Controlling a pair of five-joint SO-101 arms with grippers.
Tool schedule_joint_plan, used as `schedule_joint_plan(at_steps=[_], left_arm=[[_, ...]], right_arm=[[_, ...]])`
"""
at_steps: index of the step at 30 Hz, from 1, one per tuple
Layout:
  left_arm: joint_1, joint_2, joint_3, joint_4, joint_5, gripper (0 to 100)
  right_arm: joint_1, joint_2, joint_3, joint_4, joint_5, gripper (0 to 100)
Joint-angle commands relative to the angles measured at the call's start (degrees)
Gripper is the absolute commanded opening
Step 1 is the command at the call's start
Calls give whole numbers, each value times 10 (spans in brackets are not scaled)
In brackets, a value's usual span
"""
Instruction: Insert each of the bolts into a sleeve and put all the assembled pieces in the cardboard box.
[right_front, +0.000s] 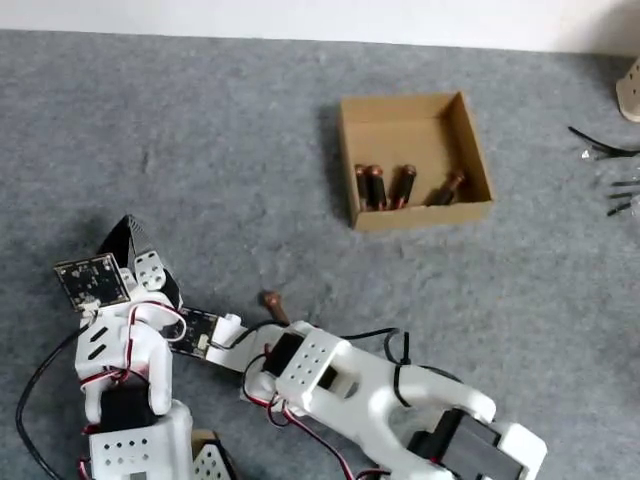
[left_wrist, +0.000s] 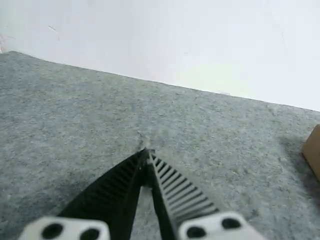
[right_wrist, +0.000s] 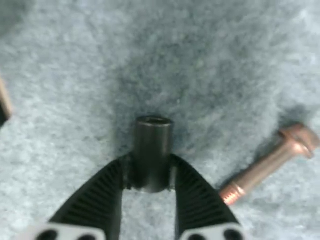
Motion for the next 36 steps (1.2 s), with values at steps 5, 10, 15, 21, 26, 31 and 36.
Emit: schedule_joint_plan(at_steps=[5,10,15,21,26,31,36], left_arm=[[-5,0,-15,-6,1,7],[-6,0,-16,-6,1,7],[-6,0,-17,-6,1,7],[-2,0,-17,-6,1,7],[56,0,-12,-6,1,7],[187,4,13,-5,2,6],[219,6,9,7,52,6]], right_arm=[[68,-59,-12,-9,-2,4],[124,-160,18,1,-3,4],[184,-202,51,1,-2,4],[253,-205,59,1,-2,4],[298,-211,69,0,-3,4],[314,-211,75,0,-3,4],[334,-211,74,0,-4,4]])
